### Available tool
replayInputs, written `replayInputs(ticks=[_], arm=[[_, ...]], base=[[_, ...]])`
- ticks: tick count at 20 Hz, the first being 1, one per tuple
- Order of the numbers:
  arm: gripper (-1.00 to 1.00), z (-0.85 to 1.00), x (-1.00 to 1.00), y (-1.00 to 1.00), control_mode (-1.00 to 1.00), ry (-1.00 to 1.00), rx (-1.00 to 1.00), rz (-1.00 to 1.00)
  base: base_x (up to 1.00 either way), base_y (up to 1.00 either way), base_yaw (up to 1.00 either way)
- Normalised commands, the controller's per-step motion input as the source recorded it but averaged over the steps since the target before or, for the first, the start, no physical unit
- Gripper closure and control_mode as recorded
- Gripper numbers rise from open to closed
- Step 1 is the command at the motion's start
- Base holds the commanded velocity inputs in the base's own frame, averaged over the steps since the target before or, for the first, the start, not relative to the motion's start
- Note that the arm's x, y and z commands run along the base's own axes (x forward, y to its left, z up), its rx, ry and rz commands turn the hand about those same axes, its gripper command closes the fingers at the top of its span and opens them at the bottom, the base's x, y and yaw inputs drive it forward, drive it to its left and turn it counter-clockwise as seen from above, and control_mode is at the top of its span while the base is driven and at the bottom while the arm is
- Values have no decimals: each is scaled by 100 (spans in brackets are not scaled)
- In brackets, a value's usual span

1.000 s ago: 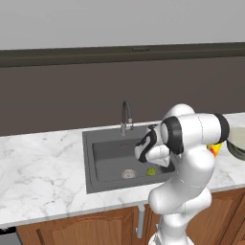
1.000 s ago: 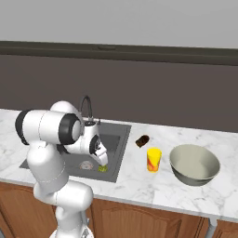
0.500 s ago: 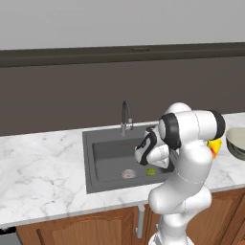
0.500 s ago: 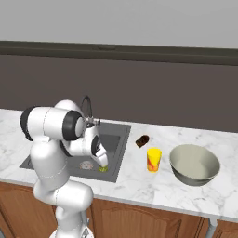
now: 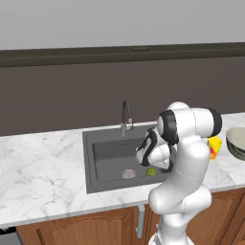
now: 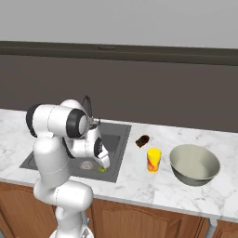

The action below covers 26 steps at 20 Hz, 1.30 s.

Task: Remove the broccoli and sweet potato from the sink. Then move the bowl and cup from the counter to the sink for washing.

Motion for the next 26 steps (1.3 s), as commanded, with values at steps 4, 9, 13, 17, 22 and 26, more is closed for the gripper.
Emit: replayInputs(ticks=[4,9,13,17,22,26], arm=[[-100,-13,4,-5,-100,0,0,0],[-100,-14,5,-2,-100,0,0,0],[-100,-16,5,-3,-100,0,0,0],[-100,-16,4,-5,-100,0,0,0],[-100,-13,5,-8,-100,0,0,0],[-100,-12,7,-8,-100,0,0,0]], base=[[0,0,0],[0,0,0],[0,0,0],[0,0,0],[0,0,0],[0,0,0]])
